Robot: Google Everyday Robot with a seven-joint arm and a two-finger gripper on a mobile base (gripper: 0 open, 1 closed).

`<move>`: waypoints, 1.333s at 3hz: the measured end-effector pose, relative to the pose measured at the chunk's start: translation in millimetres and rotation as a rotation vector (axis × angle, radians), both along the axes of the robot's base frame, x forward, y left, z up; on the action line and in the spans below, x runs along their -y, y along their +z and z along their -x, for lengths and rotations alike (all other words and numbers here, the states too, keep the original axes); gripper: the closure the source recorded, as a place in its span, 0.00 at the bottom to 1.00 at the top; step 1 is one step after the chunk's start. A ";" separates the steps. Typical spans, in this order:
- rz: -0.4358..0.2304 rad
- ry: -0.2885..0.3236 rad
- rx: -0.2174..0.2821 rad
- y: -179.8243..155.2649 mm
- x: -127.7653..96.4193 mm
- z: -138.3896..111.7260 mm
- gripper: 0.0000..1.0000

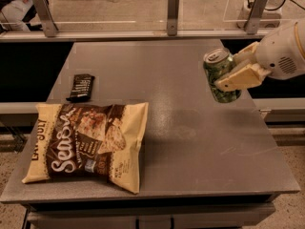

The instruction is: Knock green can over

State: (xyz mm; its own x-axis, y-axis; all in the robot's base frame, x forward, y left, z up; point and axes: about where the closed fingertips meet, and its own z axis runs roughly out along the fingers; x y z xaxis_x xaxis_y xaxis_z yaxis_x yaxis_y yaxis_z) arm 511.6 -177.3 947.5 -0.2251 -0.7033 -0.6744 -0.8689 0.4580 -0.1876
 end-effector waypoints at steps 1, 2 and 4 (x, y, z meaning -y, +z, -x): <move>0.140 0.017 -0.208 -53.7 -15.0 -20.1 1.00; 0.337 0.128 -0.329 -109.7 -61.4 -27.5 1.00; 0.337 0.128 -0.328 -101.7 -61.5 -27.5 0.58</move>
Offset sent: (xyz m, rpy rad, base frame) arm 0.0443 0.1062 -0.2156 -0.7985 0.5203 0.3146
